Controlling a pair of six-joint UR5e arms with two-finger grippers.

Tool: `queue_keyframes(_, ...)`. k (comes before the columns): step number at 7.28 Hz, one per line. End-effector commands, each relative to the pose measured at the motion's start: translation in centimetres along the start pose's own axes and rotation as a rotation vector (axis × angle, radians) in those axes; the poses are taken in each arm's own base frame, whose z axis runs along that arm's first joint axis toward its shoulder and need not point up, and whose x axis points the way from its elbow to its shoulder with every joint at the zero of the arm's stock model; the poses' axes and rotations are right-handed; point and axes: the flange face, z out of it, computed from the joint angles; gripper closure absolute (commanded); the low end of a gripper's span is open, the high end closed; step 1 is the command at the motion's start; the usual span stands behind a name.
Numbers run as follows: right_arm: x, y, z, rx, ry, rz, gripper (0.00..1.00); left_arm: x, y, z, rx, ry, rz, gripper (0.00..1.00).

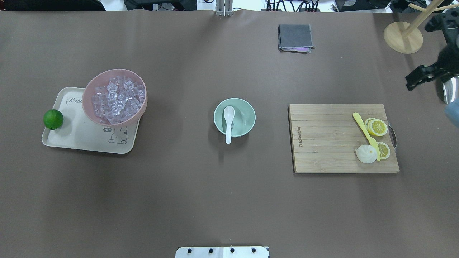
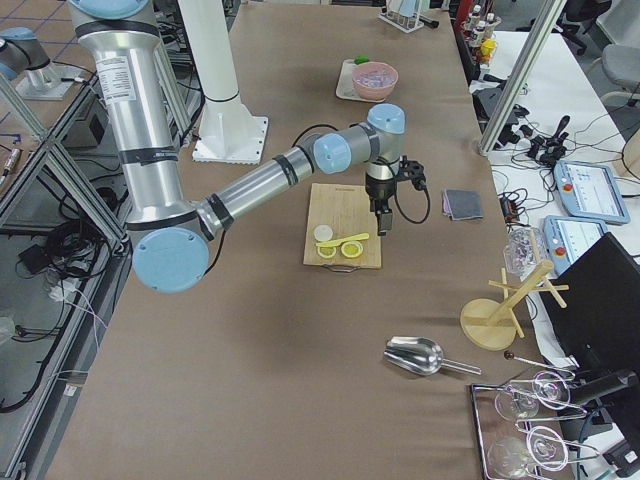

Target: Put spoon and ice into bowl

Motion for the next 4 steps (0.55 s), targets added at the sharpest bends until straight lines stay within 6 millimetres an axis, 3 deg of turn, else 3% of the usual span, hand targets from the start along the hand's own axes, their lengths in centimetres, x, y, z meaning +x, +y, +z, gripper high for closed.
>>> queue_keyframes(1, 9.2, 4.7, 0.5, -0.042, -0.114, 0.057, 0.00, -5.9, 2.3, -0.7, -0.068, 0.123, -0.112, 0.02)
queue_keyframes(2, 11.7, 5.5, 1.6, -0.058, -0.113, 0.075, 0.00, -9.1, 3.4, -1.7, -0.052, 0.111, -0.169, 0.02)
queue_keyframes(3, 14.0, 6.0, 2.5, -0.076, -0.109, 0.125, 0.00, -10.6, 3.6, -2.7, -0.047, 0.133, -0.167, 0.02)
queue_keyframes(4, 16.3, 6.5, 2.7, -0.079, -0.119, 0.170, 0.00, -13.0, 5.5, -2.5, -0.053, 0.129, -0.125, 0.02)
